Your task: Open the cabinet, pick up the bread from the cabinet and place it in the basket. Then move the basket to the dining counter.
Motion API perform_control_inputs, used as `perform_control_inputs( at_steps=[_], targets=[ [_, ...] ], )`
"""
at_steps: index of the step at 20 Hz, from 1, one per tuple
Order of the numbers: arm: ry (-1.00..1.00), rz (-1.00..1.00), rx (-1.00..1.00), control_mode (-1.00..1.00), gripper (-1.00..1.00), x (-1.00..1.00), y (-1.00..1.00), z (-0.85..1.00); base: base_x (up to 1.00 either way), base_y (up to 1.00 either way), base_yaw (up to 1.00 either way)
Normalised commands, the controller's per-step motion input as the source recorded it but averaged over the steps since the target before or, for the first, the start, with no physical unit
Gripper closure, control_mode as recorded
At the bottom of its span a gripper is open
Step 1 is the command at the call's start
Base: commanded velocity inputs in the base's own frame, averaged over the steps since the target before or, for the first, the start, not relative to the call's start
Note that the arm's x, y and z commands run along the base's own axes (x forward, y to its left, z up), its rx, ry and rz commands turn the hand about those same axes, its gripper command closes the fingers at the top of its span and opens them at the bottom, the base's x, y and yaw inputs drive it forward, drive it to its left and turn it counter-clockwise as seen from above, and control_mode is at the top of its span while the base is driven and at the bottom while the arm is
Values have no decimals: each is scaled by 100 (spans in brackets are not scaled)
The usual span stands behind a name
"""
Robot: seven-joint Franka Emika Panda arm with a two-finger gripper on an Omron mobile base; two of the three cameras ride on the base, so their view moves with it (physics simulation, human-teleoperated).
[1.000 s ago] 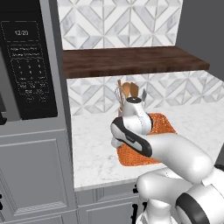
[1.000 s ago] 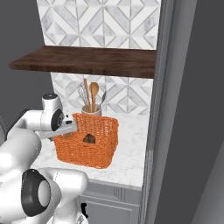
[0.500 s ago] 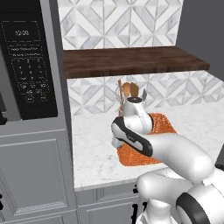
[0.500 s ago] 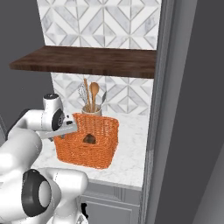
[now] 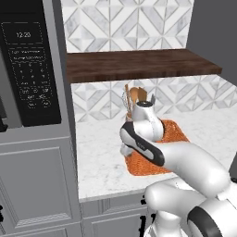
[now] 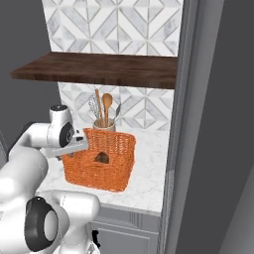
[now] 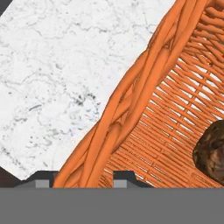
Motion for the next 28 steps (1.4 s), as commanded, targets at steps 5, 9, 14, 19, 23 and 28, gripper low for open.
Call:
perform_control_inputs(
  at_steps=[5,9,14,19,23,28],
  targets=[
    [-5,9,0,-100,100,-47,-2,81,0,0,0],
    [-10,11,-5,-100,100,-74,0,100,0,0,0],
    [-1,12,-9,-100,100,-43,0,77,0,0,0],
    [2,5,-7,-100,100,-2,0,12,0,0,0],
    [0,0,0,-100,100,0,0,0,0,0,0],
    [0,0,0,-100,100,0,0,0,0,0,0]
  ],
)
